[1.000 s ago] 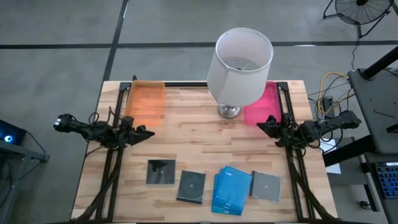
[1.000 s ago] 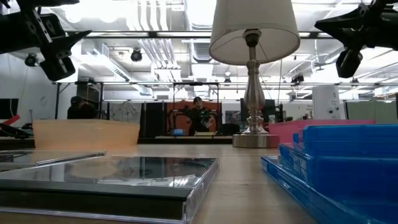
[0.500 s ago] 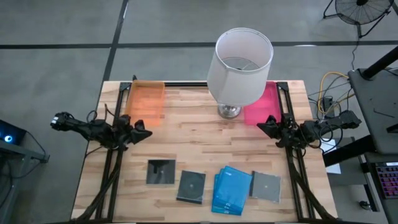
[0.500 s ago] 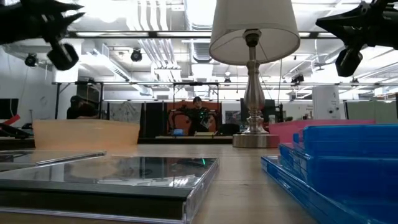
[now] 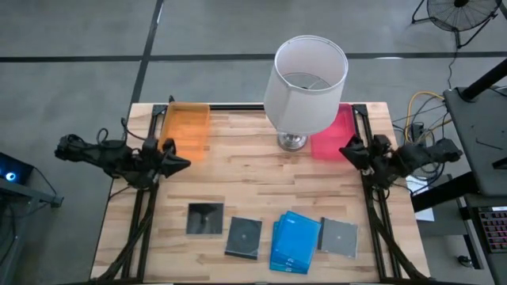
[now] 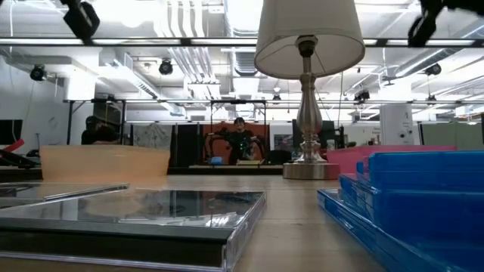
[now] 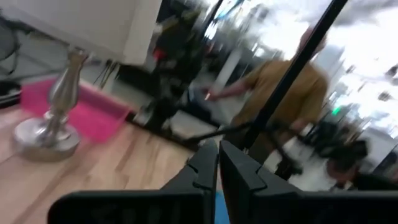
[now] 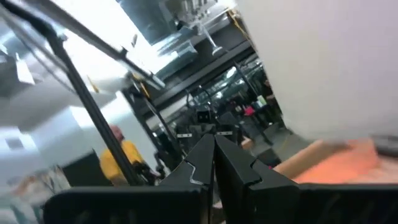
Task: Pick & place jewel cases by type
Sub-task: Put the blue cd case into the orange bin
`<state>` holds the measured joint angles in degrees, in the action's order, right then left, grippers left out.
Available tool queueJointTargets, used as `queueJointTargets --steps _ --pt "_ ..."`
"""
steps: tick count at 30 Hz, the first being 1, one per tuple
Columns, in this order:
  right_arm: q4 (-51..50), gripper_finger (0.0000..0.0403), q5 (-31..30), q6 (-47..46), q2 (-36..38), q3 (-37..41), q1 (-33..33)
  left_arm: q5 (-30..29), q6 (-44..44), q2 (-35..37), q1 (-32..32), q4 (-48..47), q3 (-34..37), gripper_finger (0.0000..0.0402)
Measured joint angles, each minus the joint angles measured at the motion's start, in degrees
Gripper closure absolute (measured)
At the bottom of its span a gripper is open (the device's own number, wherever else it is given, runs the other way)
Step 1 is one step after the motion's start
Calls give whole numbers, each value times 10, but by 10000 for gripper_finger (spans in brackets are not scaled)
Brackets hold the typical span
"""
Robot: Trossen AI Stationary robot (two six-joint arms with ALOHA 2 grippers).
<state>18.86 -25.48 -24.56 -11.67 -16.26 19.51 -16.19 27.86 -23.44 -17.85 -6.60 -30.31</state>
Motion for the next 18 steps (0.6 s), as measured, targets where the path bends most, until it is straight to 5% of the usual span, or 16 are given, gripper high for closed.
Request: queueJointTargets --steps 9,18 --pt "-253 394 22 21 -154 -230 0 0 -58 -133 0 -86 -156 401" --pt "-351 394 93 20 -309 -392 0 11 -68 -198 0 -90 -206 401"
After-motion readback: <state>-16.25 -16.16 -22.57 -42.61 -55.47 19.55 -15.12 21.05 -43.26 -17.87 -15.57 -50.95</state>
